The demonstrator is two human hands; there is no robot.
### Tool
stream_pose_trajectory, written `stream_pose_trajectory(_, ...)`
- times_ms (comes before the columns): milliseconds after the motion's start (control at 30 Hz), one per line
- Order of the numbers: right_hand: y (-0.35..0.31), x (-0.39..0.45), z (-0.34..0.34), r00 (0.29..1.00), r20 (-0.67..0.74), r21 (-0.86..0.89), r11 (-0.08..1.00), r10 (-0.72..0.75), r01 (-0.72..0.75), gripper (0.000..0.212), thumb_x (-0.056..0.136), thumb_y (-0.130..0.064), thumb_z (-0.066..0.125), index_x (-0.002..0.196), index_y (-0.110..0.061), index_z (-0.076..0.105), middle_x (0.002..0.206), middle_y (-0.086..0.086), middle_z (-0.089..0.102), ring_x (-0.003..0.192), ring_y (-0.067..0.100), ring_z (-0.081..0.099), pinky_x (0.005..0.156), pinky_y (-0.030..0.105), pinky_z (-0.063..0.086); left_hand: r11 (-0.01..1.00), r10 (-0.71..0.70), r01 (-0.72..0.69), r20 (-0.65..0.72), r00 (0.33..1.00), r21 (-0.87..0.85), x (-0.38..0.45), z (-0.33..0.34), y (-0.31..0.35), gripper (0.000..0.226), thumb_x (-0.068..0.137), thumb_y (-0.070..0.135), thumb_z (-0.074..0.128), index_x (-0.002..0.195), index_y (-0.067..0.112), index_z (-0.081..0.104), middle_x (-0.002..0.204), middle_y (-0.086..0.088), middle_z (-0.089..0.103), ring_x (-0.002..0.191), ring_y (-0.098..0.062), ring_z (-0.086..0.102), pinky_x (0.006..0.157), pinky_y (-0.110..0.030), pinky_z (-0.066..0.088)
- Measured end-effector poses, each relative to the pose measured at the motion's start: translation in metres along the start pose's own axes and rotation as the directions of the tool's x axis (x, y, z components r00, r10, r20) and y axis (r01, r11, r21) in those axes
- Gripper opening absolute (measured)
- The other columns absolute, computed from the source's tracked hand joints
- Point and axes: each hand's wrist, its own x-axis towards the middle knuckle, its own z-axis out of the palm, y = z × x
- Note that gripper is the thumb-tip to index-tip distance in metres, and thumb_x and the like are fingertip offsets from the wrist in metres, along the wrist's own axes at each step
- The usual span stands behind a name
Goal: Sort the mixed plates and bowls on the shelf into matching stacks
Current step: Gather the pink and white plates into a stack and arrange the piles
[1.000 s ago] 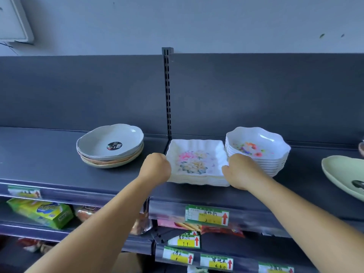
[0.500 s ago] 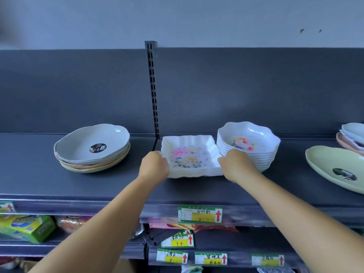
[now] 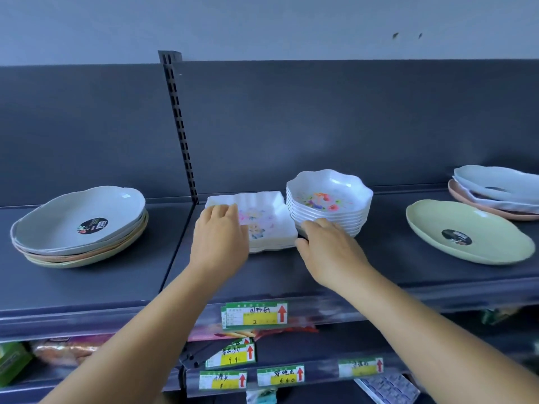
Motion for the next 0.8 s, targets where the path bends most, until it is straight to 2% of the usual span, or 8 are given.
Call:
stream_pose_trajectory(67,0.01,-0.008,-0.007,0.999,-0.007,-0.055,0.998,-0.042,0.041,0.026,0.101,-0.034,0.038,0.109,-0.012,0.05,0.12,0.004,0.052,0.111,0.025,0.045,0.082,0.032,0.033,0.997,0.075,-0.075,0.044,0.996,-0.019,-0.008,-0.001,0.02,0.04,0.099,0.023,0.039,0.136,0.008,0.043,0.142,-0.006,0.046,0.131,-0.027,0.037,0.105,-0.032,0.03)
stream_pose_trajectory(133,0.025,-0.015,-0.013,0.997,-0.022,-0.076,0.994,-0.078,0.076,0.028,0.101,-0.036,0.038,0.112,-0.013,0.05,0.123,0.002,0.052,0.114,0.024,0.043,0.088,0.031,0.033,0.99,0.14,-0.139,0.078,0.987,-0.019,-0.016,0.0,0.042,0.049,0.098,0.024,0.042,0.145,0.01,0.035,0.149,-0.004,0.038,0.137,-0.025,0.033,0.109,-0.031,0.028)
stream_pose_trajectory(267,0.064,-0.027,-0.025,0.993,-0.036,-0.052,0.992,-0.115,0.113,0.037,0.101,-0.036,0.039,0.13,-0.015,0.047,0.134,0.0,0.048,0.126,0.024,0.04,0.101,0.031,0.031,0.977,0.213,-0.215,0.091,0.973,0.01,-0.03,0.005,0.091,0.047,0.098,0.027,0.043,0.142,0.012,0.04,0.146,0.0,0.042,0.136,-0.022,0.034,0.108,-0.029,0.028)
stream_pose_trajectory(400,0.116,-0.04,-0.042,0.991,-0.035,-0.046,0.991,-0.127,0.126,0.041,0.101,-0.034,0.04,0.136,-0.014,0.044,0.14,0.0,0.046,0.131,0.024,0.037,0.108,0.032,0.03,0.973,0.231,-0.23,0.111,0.967,-0.021,-0.042,0.015,0.149,0.046,0.098,0.027,0.043,0.141,0.012,0.042,0.146,0.001,0.042,0.138,-0.02,0.032,0.109,-0.026,0.028)
stream_pose_trajectory(633,0.213,-0.055,-0.073,0.993,-0.032,-0.054,0.992,-0.115,0.113,0.041,0.101,-0.035,0.039,0.136,-0.015,0.045,0.141,0.0,0.046,0.132,0.023,0.037,0.108,0.032,0.029,0.967,0.255,-0.248,0.148,0.956,-0.059,-0.046,0.042,0.246,0.054,0.099,0.028,0.042,0.15,0.016,0.03,0.148,0.002,0.041,0.138,-0.019,0.032,0.108,-0.026,0.03)
stream_pose_trajectory(800,0.269,-0.051,-0.085,0.997,-0.019,-0.049,0.996,-0.072,0.072,0.04,0.1,-0.033,0.039,0.135,-0.014,0.047,0.141,0.002,0.047,0.13,0.024,0.039,0.11,0.033,0.029,0.978,0.211,-0.208,0.181,0.961,-0.036,-0.035,0.066,0.289,0.049,0.099,0.03,0.041,0.147,0.016,0.036,0.145,0.001,0.044,0.134,-0.021,0.037,0.103,-0.03,0.037)
